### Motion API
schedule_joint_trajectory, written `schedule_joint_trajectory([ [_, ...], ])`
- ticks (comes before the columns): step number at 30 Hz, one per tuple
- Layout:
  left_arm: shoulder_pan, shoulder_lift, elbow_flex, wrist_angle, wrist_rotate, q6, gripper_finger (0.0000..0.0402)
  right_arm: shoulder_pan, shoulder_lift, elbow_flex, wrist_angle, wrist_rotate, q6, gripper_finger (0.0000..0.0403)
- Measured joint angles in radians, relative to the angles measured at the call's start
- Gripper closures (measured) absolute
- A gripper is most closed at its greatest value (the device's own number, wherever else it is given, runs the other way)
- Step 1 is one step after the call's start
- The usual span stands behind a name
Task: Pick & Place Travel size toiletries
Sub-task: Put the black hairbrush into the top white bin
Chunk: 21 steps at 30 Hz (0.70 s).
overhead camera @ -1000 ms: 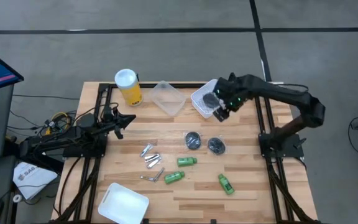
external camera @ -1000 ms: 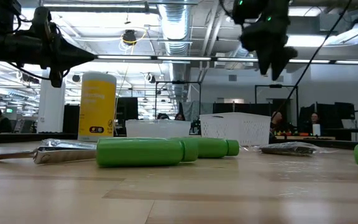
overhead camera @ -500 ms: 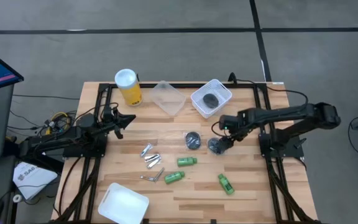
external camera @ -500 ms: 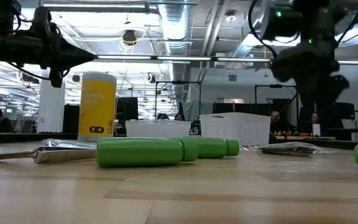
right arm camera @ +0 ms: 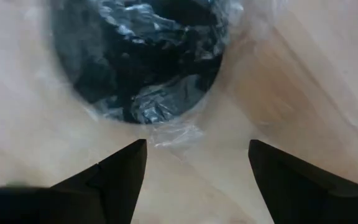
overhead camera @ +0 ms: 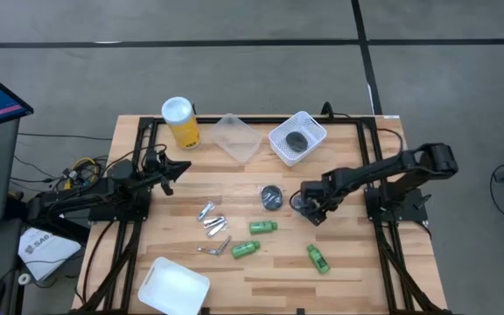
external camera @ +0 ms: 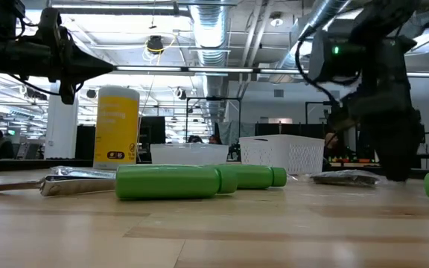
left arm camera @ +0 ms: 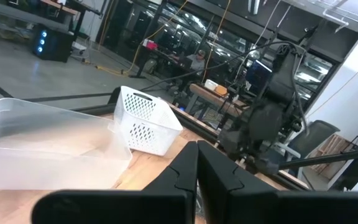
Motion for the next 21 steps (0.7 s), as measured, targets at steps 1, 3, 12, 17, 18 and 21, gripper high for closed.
schedule_joint_trajectory([
  [1,0.0,0.0,0.0,0.003,0.0,0.0,0.04,0.003,0.016,0.004,0.0,0.005,-0.001,0.0128],
  [3,0.0,0.0,0.0,0.004,0.0,0.0,0.04,0.005,0.045,0.006,-0.001,0.006,-0.022,0.0135],
  [12,0.0,0.0,0.0,0.011,0.0,0.0,0.04,-0.021,0.052,0.004,-0.02,0.016,-0.074,0.0308],
  [17,0.0,0.0,0.0,0.012,0.0,0.0,0.04,-0.041,0.038,0.002,-0.007,0.006,-0.117,0.0394],
  [18,0.0,0.0,0.0,0.012,0.0,0.0,0.04,-0.046,0.038,0.002,-0.007,-0.002,-0.117,0.0395],
  [21,0.0,0.0,0.0,0.013,0.0,0.0,0.04,-0.059,0.039,0.002,-0.007,-0.034,-0.117,0.04],
])
